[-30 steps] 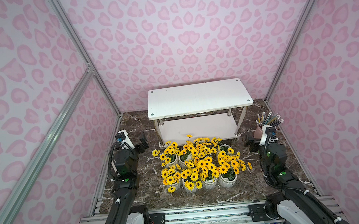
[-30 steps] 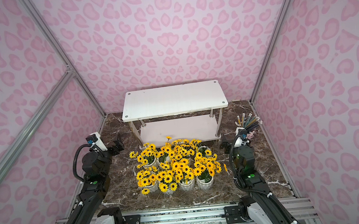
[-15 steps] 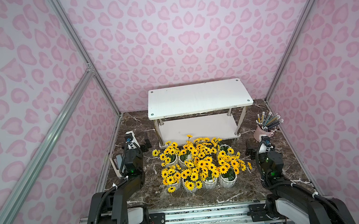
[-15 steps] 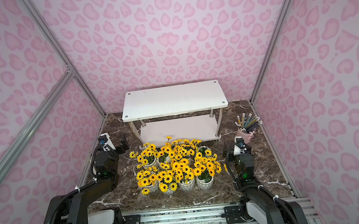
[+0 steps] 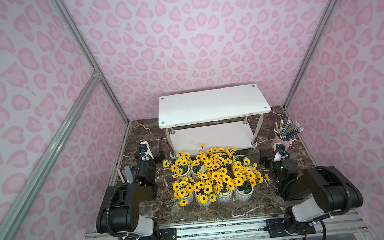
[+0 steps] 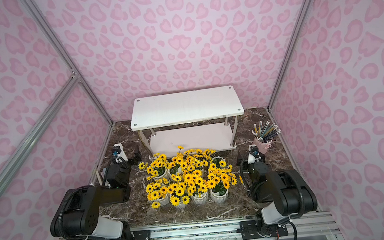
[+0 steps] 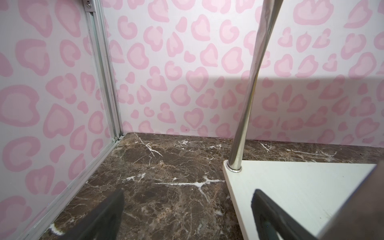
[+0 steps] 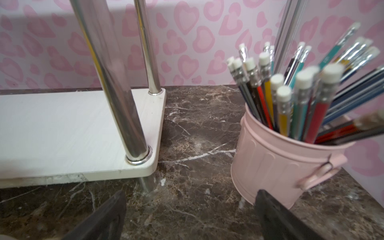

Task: Take the sunflower pots off the shelves
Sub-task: Reset both arms

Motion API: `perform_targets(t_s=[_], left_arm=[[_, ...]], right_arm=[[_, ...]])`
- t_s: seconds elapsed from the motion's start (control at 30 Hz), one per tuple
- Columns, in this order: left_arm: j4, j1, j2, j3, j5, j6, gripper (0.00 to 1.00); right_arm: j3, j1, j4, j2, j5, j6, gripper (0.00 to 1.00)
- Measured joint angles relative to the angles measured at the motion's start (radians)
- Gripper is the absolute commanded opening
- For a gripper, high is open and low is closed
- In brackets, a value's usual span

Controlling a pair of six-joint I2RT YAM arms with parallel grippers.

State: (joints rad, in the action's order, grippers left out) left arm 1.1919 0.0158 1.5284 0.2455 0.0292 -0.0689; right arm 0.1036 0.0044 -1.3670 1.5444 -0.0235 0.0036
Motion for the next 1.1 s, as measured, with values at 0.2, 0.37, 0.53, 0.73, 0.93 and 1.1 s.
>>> perform_targets(t_s=[0.2,0.37,0.53,0.73,0.93,1.1], left_arm=[[-0.007,-0.014,0.002,0.011,0.006,0.014,0.97],[-0.012,-0.024,0.002,0.013,0.023,0.019,0.97],[-0.021,-0.032,0.002,0.014,0.036,0.026,0.97],[-0.022,-0.035,0.002,0.016,0.047,0.034,0.97],[-0.022,-0.035,0.002,0.017,0.050,0.034,0.97],[-0.022,-0.035,0.002,0.017,0.050,0.034,0.97]], right_arm=[[0.105,0.000,0.055,0.000,-0.047,0.028,0.99],[0.113,0.000,0.104,-0.003,-0.061,0.034,0.99],[0.113,0.001,0.117,-0.005,-0.062,0.034,0.99],[0.118,0.002,0.131,-0.005,-0.061,0.033,0.99],[0.118,0.002,0.135,-0.006,-0.061,0.033,0.99],[0.118,0.002,0.135,-0.006,-0.061,0.033,0.99]])
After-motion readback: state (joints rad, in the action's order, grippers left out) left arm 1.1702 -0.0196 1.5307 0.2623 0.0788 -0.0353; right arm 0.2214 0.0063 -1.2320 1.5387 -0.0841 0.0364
